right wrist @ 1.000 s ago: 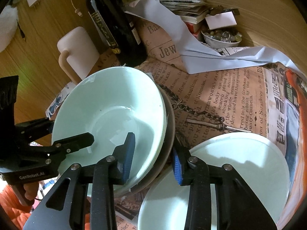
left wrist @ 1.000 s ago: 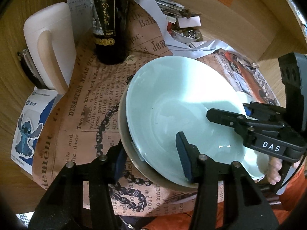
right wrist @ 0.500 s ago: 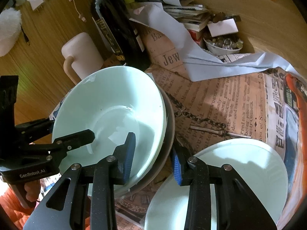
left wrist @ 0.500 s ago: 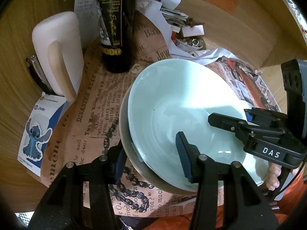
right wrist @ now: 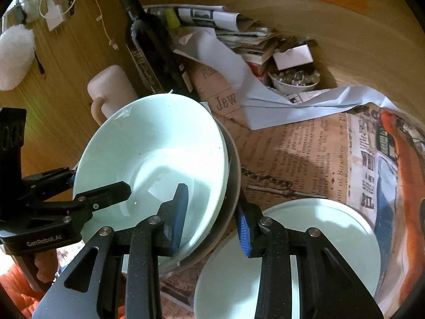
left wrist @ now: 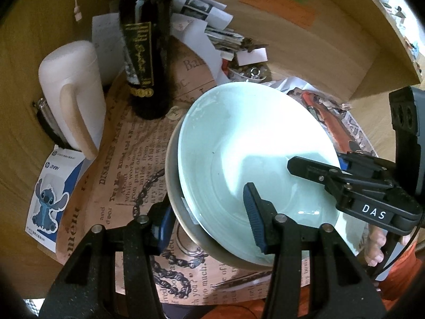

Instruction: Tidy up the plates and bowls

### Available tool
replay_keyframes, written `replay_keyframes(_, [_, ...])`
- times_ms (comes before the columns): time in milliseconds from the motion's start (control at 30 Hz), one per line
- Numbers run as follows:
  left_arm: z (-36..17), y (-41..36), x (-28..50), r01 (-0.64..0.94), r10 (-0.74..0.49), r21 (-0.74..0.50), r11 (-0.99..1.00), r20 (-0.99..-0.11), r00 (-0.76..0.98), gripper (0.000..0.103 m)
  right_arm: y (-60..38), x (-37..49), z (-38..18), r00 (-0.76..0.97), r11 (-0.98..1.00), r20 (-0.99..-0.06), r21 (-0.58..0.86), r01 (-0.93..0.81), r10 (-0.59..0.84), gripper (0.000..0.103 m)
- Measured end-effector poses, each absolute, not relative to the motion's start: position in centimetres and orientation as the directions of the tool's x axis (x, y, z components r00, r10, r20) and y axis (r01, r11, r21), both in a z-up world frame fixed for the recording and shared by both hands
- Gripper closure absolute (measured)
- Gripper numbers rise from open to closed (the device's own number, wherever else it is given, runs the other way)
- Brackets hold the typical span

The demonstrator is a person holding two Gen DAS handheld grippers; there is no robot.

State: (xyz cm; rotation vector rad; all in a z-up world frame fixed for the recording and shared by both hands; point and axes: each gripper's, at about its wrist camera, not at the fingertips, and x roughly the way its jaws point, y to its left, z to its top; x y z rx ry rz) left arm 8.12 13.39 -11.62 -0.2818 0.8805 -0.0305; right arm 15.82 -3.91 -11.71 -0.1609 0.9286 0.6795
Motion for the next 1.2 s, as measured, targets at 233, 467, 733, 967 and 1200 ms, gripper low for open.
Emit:
replay_keyframes(233, [-10.8,11.9,8.4,-0.048,-0.158,-0.248,0.968,-0.742,0.652,0.054,-5.4,15.4,-10.9,0.437,0.802,-0.772,0.152,-0.578,0.462,0.072])
replay_keyframes(467, [-10.3,10.3,8.9,-0.005,-0.188,-0.251,0.968,-0.736,0.650,0.054,-7.3,15.1,-10.2,0.471,0.823,-0.761,0.145,-0.549,0.447,0.072])
replay_keyframes(733, [-9.4,8.2,9.2,0.050,-0.216,-0.245,0.968,-0.722,0.657,0.054,-9.6,14.3,-9.3,0.511,0.848,-0.746,0.134,-0.513,0.427,0.072])
replay_keyframes(967, [-9.3,6.1,9.6,0.093,-0.243,-0.243,0.966,-0.717,0.653,0.054,-11.5,13.6,-8.8,0.540,0.868,-0.736,0.130,-0.479,0.408,0.072])
replay_keyframes(1200, [-9.5,4.2,9.8,0.131,-0.261,-0.232,0.964,-0.721,0.642,0.054,-13.4,13.0,-8.7,0.555,0.883,-0.732,0.138,-0.448,0.396,0.072])
